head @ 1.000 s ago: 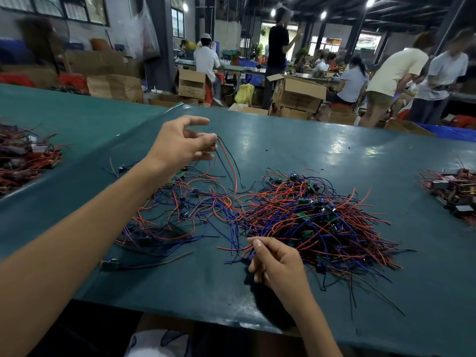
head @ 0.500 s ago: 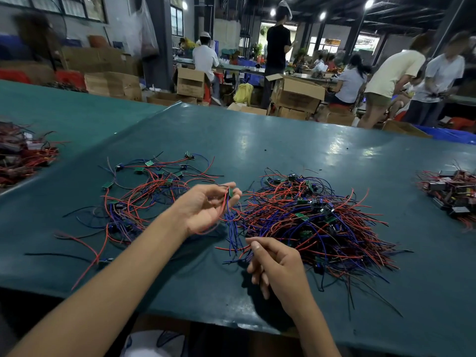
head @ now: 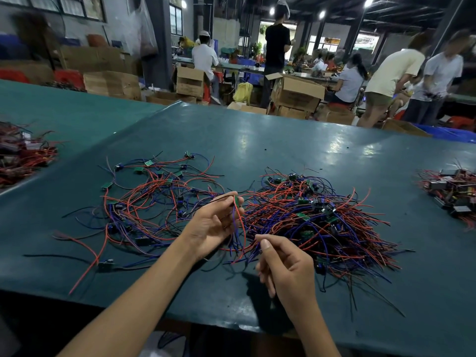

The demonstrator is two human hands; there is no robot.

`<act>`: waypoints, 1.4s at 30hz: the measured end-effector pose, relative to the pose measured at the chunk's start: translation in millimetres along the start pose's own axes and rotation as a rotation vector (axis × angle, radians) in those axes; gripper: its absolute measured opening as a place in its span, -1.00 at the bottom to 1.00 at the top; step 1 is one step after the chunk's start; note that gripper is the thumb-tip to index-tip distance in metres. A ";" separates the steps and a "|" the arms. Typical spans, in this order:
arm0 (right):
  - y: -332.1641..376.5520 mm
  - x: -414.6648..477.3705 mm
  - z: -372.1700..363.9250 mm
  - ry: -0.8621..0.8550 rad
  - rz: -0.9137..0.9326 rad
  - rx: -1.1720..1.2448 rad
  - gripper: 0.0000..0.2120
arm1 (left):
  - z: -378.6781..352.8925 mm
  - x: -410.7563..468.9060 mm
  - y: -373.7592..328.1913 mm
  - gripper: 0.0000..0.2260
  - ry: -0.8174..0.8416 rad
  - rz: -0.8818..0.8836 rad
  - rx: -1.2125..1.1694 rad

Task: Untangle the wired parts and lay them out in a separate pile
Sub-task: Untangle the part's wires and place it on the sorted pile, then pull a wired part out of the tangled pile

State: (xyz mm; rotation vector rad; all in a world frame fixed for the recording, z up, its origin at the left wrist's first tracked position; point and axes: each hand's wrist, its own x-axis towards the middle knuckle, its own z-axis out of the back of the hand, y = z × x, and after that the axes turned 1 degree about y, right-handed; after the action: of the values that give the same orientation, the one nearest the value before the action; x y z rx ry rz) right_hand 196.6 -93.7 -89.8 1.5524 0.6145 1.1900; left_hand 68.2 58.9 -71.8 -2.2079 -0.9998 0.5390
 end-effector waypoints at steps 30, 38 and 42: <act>20.3 21.2 -0.4 -0.160 0.028 0.045 -0.91 | -6.7 -15.0 12.5 -0.78 0.263 -0.013 0.444; 38.8 57.7 7.0 0.055 -0.075 -0.278 -0.89 | -5.3 -17.2 13.7 -0.76 0.304 -0.004 0.495; 46.5 66.5 18.6 0.280 -0.266 -0.270 -0.84 | -2.8 -15.9 13.2 -0.69 0.319 0.008 0.505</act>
State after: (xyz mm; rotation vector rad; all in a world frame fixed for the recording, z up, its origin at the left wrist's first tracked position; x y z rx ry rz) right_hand 230.1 -60.6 -21.2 1.0512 0.7818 1.2363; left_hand 66.6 39.0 -77.5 -1.7725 -0.6054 0.3744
